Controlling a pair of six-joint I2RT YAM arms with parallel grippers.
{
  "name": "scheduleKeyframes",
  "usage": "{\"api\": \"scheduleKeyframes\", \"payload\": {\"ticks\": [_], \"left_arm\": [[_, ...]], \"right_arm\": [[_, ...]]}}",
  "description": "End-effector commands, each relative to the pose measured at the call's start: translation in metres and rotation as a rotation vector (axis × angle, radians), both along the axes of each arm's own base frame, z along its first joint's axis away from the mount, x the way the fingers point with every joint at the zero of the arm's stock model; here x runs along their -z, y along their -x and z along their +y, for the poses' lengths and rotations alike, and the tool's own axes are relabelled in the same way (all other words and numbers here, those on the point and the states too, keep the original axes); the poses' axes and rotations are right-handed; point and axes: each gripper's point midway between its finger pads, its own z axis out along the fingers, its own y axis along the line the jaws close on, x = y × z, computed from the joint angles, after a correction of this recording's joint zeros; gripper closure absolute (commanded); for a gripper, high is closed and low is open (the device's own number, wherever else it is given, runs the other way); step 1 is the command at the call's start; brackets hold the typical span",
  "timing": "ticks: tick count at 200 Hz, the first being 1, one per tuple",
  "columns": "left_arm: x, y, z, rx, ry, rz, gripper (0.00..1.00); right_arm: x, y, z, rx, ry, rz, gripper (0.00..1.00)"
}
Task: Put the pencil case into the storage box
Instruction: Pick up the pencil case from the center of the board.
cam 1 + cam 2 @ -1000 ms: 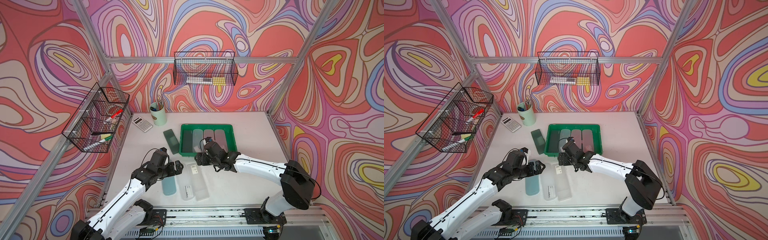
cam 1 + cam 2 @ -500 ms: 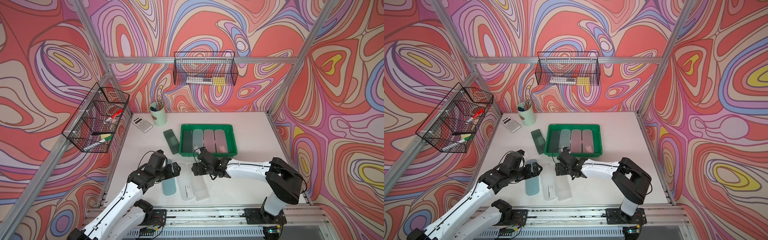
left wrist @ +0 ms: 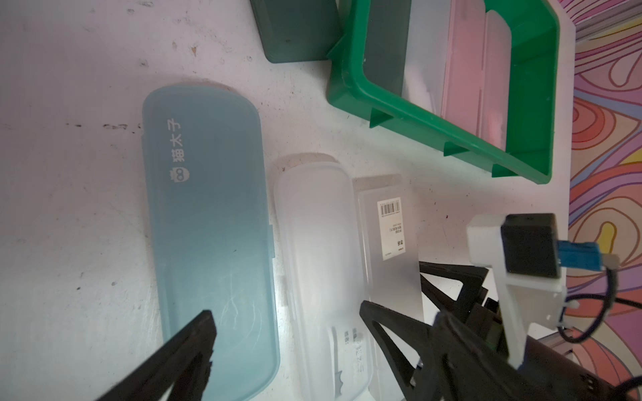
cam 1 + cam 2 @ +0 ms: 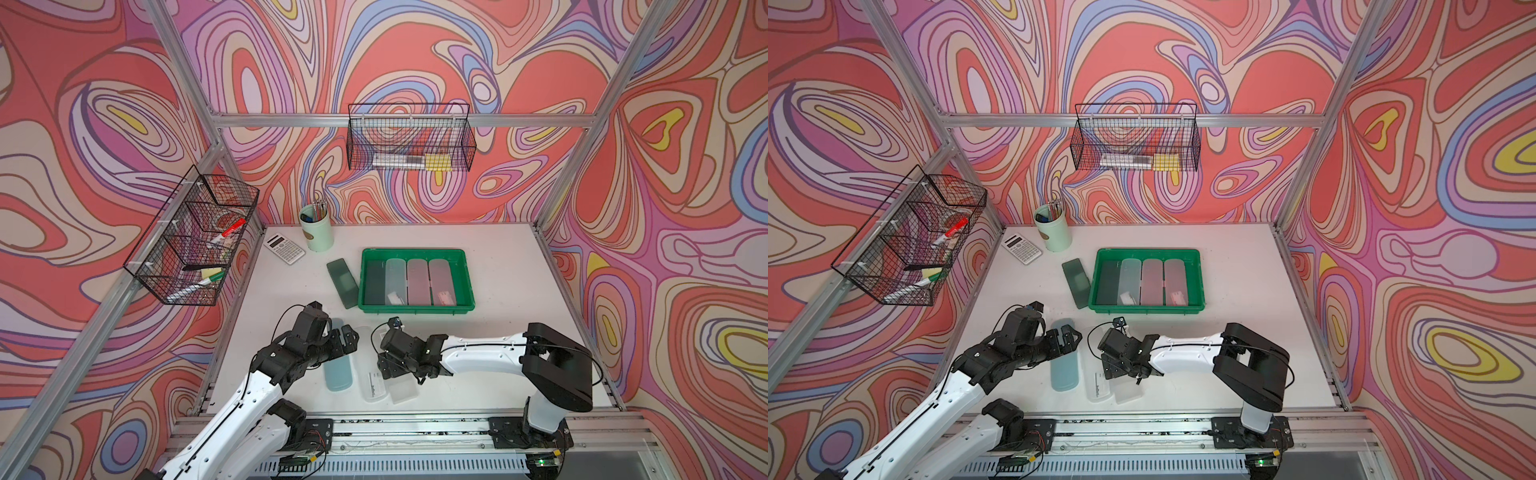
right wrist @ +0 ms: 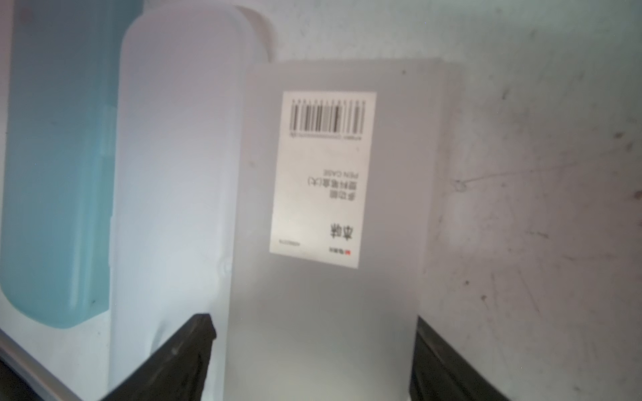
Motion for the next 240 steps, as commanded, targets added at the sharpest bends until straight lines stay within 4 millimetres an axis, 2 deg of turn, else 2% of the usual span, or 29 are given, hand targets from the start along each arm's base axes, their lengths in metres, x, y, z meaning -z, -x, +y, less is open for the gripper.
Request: {"api": "scheduleKeyframes", "payload": {"ticks": [1,22,66,70,125,173,198,218,240], "left_arm": [[0.0,0.006,0.01,-0.031,-0.029,0.008,0.01],[-0.001,0.007,0.009,-0.022,-0.028,0.012,0.01],[-0.006,0.0,0.002,0.0,-0.018,0.017,0.01],[-0.006,0.0,0.002,0.0,-0.016,0.018,0.01],[-0.012,-0.004,-0.001,0.001,-0.002,-0.002,0.01],[-0.018,-0.006,0.0,0.001,-0.009,-0.023,0.01],[-0.021,-0.007,0.001,0.005,-0.021,-0.027,0.01],[-0.024,-0.006,0.002,0.014,-0.03,-0.029,0.01],[-0.024,-0.002,0.004,0.018,-0.04,-0.032,0.01]], "right_arm": [[0.019,0.005,-0.009,0.029,0.073,0.024,0.15],[0.021,0.002,-0.022,0.052,0.126,0.004,0.15],[0.028,-0.002,-0.061,0.097,0.268,-0.044,0.13],[0.02,-0.003,-0.062,0.101,0.256,-0.055,0.13],[0.0,-0.016,-0.094,0.142,0.234,-0.079,0.12],[-0.05,-0.017,-0.085,0.091,0.099,-0.144,0.09],[-0.075,-0.014,-0.099,0.172,0.039,-0.155,0.08],[-0.077,-0.007,-0.117,0.277,0.012,-0.125,0.08],[-0.069,0.005,-0.125,0.326,-0.045,-0.077,0.08]]}}
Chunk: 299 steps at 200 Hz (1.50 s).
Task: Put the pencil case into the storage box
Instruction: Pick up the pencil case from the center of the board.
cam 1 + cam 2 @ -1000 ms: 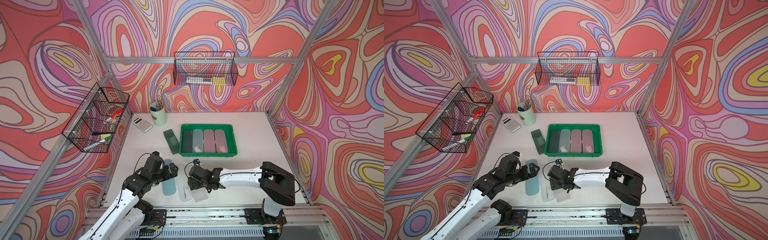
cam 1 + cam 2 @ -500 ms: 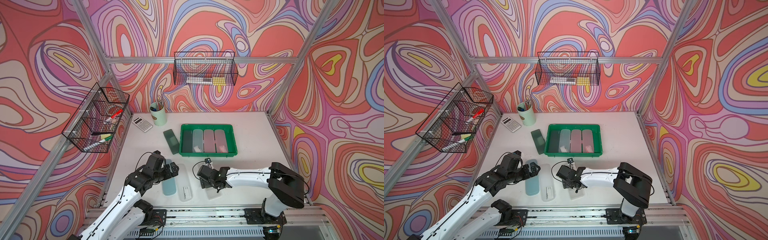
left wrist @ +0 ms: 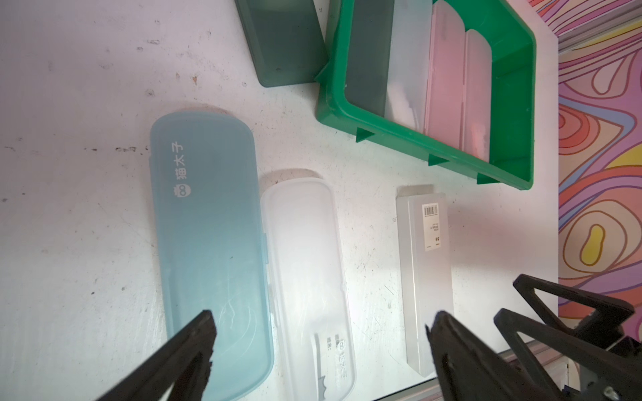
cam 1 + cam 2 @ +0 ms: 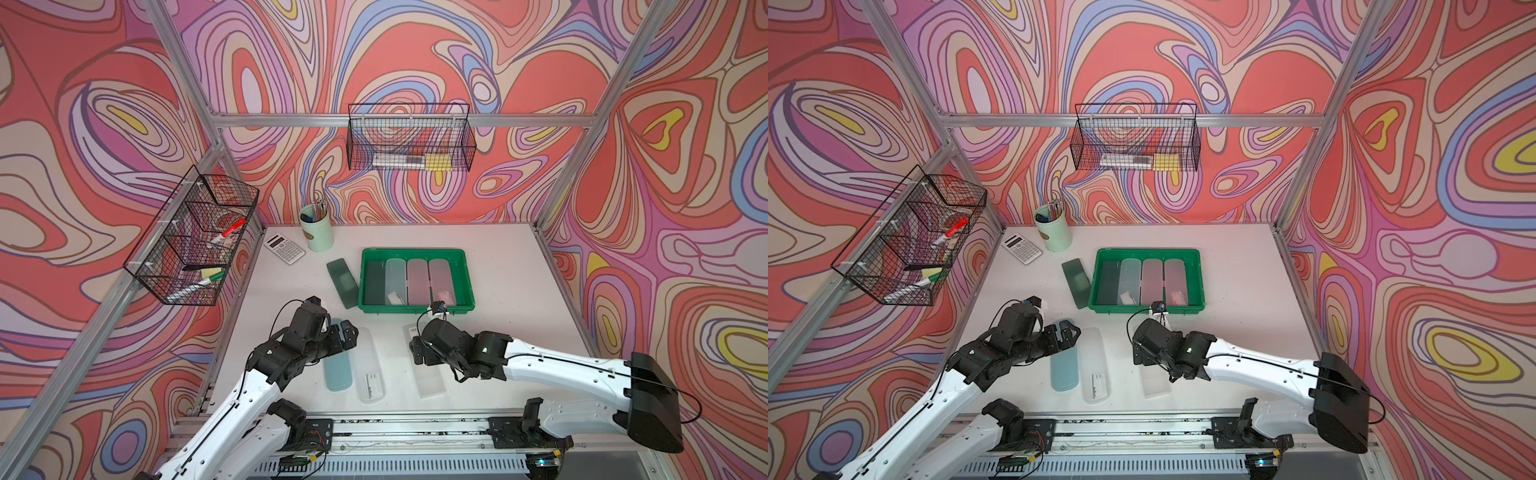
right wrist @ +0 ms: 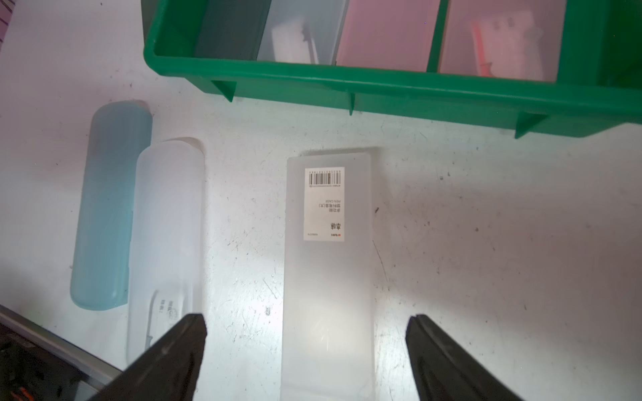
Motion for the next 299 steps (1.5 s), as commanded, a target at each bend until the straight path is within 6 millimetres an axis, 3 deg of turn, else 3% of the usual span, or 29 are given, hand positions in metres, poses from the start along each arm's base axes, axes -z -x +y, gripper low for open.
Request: {"api": "scheduleKeyframes", "payload": {"ticks": [1,25,73,172,265,299], "left_arm": [[-0.004,0.005,0.006,0.009,-0.03,-0.006,0.0],[-0.002,0.007,0.008,0.007,-0.036,-0.012,0.01],[0.002,0.008,0.007,0.015,-0.036,-0.001,0.01],[0.004,0.008,0.006,0.016,-0.03,0.001,0.01],[-0.002,0.003,0.002,0.03,-0.03,-0.01,0.01],[-0.007,0.001,0.002,0.034,-0.036,-0.01,0.01]], "right_arm": [[0.021,0.015,-0.023,0.096,-0.006,0.079,0.08],[0.032,0.027,-0.028,0.109,-0.021,0.119,0.07],[0.052,0.046,-0.015,0.04,-0.012,0.178,0.02],[0.081,0.065,0.002,-0.051,0.236,0.232,0.02],[0.112,0.07,0.004,-0.029,0.306,0.267,0.05],[0.112,0.066,-0.001,-0.004,0.326,0.233,0.12]]}}
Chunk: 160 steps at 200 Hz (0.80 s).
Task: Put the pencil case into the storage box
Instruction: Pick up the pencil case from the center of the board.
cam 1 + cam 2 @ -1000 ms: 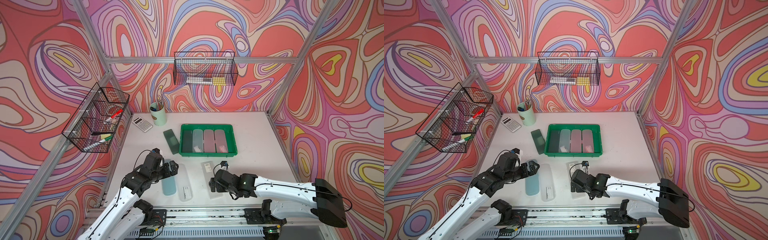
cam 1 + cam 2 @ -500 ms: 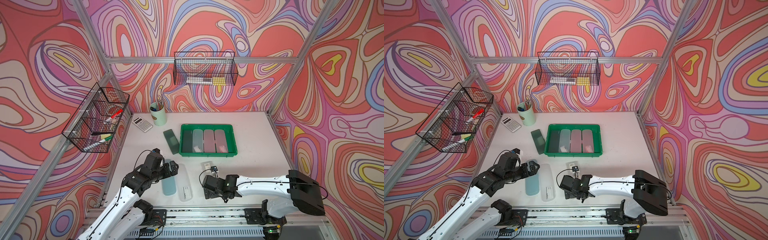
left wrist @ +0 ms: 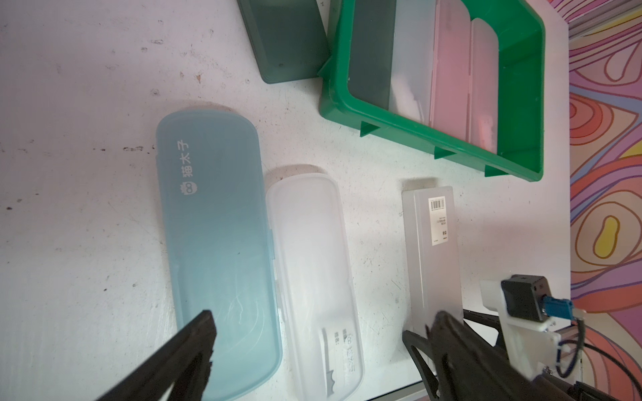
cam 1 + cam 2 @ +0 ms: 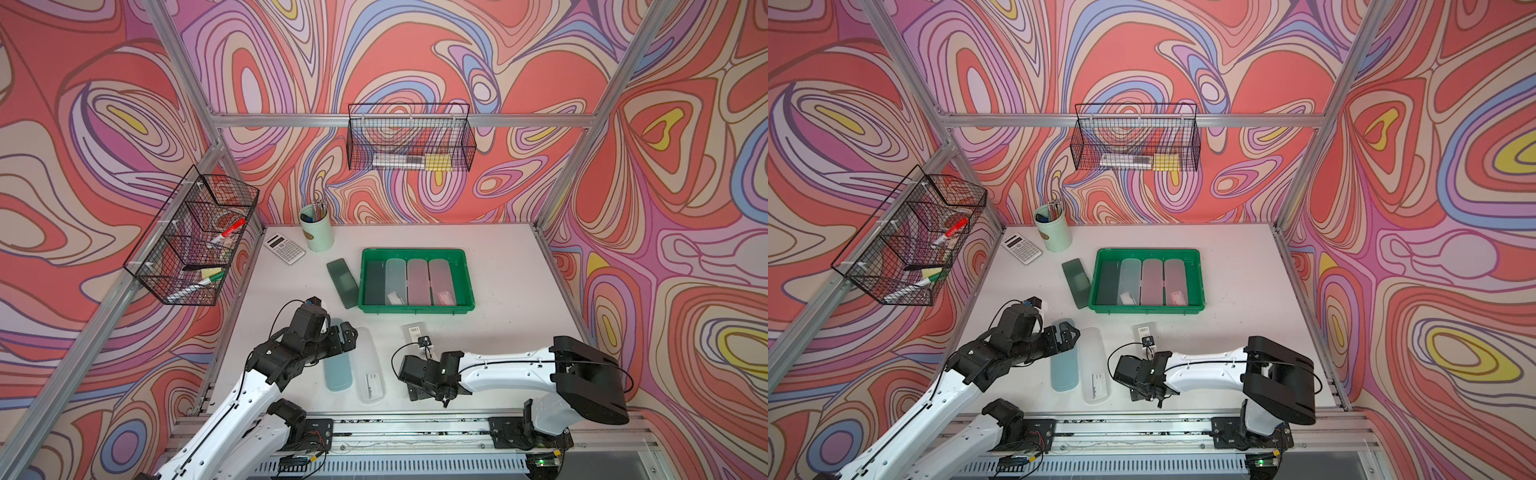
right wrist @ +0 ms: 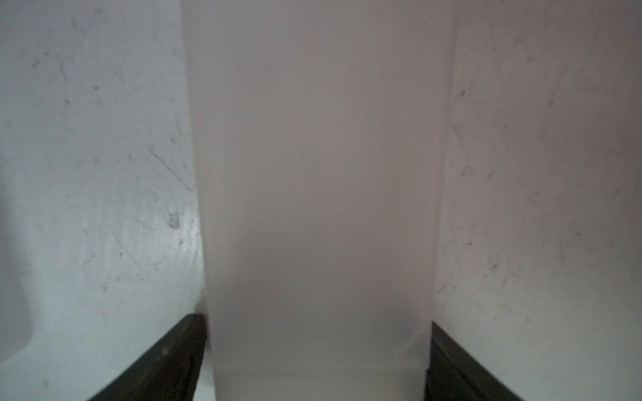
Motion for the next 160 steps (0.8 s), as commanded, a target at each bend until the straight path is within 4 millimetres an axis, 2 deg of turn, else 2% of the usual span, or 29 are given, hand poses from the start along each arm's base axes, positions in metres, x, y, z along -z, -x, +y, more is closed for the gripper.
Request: {"api": "scheduleKeyframes", "payload": {"ticks": [1,39,85,160], "left_arm": [[-0.012,-0.002,0.0,0.014,-0.007,-0.022,0.01],[-0.021,0.0,0.002,0.005,-0.001,-0.036,0.01],[-0.03,0.004,0.011,-0.022,-0.009,-0.075,0.01],[-0.053,0.005,0.014,-0.031,-0.005,-0.12,0.01]], "right_arm": [[0.008,-0.002,-0.007,0.021,0.035,-0.032,0.12],[-0.006,-0.004,-0.015,0.021,0.034,-0.099,0.2],[-0.019,-0.002,-0.021,-0.01,0.028,-0.144,0.36],[-0.044,0.011,-0.002,-0.176,-0.003,-0.211,0.39]]}}
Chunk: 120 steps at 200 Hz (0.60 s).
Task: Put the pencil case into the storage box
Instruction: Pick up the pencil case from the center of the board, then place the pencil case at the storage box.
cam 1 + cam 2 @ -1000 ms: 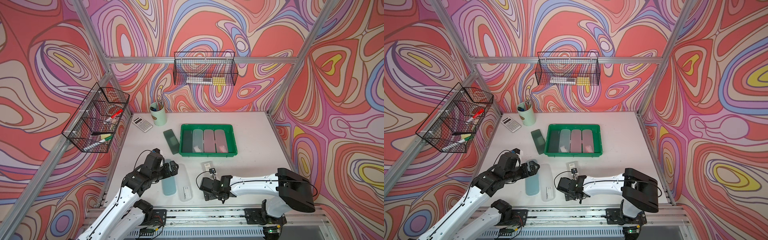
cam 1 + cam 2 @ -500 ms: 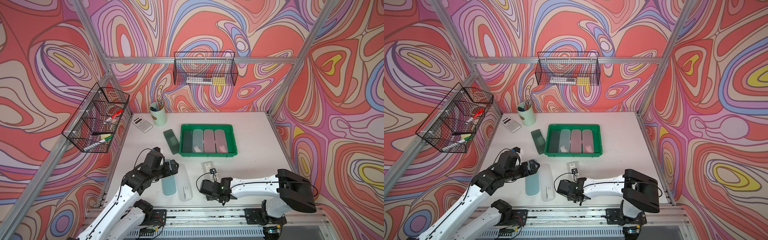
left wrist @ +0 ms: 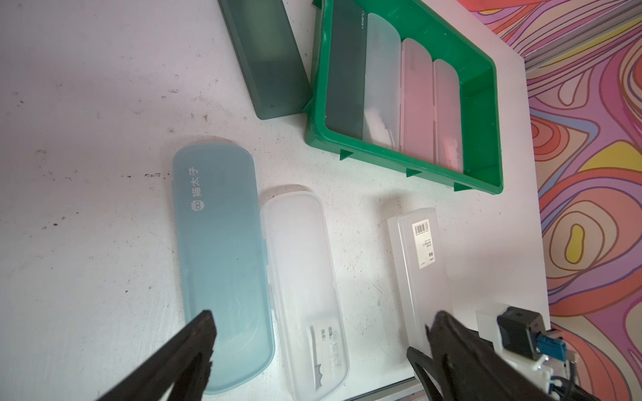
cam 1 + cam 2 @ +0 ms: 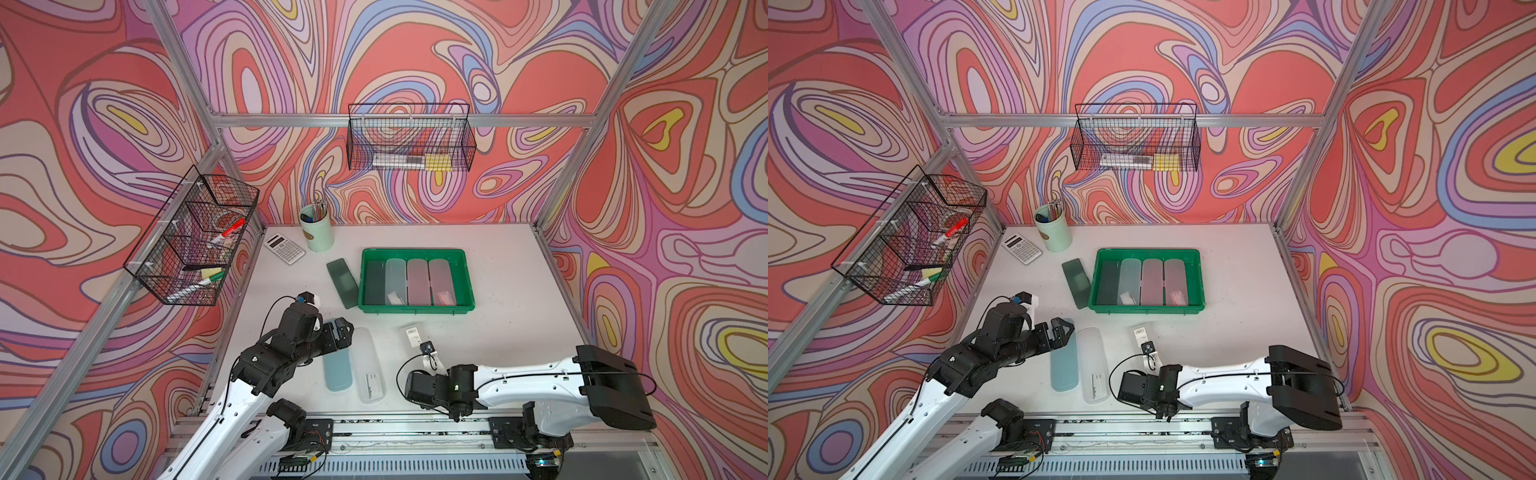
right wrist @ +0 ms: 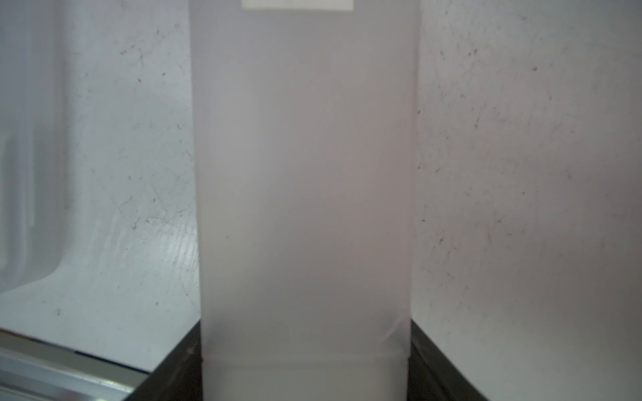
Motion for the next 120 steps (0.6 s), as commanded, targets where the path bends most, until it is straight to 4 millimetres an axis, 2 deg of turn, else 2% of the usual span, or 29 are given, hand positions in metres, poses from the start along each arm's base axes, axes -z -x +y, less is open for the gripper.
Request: {"api": "scheduleKeyframes", "payload": {"ticks": [1,44,72,102,120], "left_arm": [[-0.012,0.003,0.007,-0.013,-0.017,-0.025,0.01],[-0.029,0.002,0.009,-0.019,-0.008,-0.08,0.01],[-0.05,-0.009,0.005,-0.003,-0.002,-0.14,0.01],[-0.076,-0.034,-0.014,0.042,0.02,-0.199,0.01],[-0.088,-0.053,-0.031,0.084,0.056,-0.227,0.01]], "right_arm": [[-0.019,-0.003,0.007,-0.051,-0.02,-0.062,0.4],[-0.054,-0.007,0.016,-0.089,-0.125,-0.119,0.41],[-0.08,-0.015,0.019,-0.075,-0.146,-0.165,0.4],[-0.103,-0.04,0.02,-0.028,-0.149,-0.166,0.41],[-0.117,-0.066,0.025,0.006,-0.187,-0.175,0.42]]}}
